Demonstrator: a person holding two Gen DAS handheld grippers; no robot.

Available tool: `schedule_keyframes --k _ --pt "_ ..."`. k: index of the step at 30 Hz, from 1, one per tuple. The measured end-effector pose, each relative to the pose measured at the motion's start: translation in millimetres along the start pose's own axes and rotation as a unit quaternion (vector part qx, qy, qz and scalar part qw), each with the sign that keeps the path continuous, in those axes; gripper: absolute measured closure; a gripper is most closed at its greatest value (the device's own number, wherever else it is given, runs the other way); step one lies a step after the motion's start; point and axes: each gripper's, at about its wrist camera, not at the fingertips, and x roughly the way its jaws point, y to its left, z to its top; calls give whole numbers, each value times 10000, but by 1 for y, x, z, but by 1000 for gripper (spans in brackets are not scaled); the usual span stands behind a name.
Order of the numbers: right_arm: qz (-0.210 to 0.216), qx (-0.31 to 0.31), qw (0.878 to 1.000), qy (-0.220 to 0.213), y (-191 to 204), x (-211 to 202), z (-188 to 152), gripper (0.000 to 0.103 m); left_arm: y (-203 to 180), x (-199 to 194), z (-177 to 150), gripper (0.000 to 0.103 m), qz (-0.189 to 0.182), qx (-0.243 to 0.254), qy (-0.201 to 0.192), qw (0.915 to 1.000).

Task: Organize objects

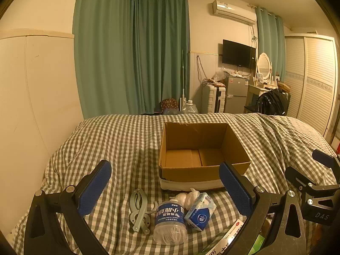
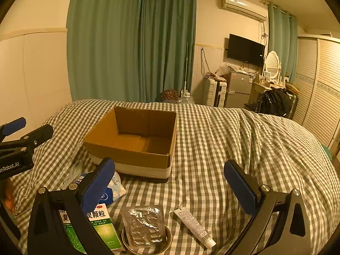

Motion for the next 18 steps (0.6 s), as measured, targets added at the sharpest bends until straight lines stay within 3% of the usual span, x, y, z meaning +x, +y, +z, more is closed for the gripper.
schedule_keyframes --k 18 --pt "35 42 10000 43 -2 0 1 0 -2 1 -2 0 -1 58 37 10000"
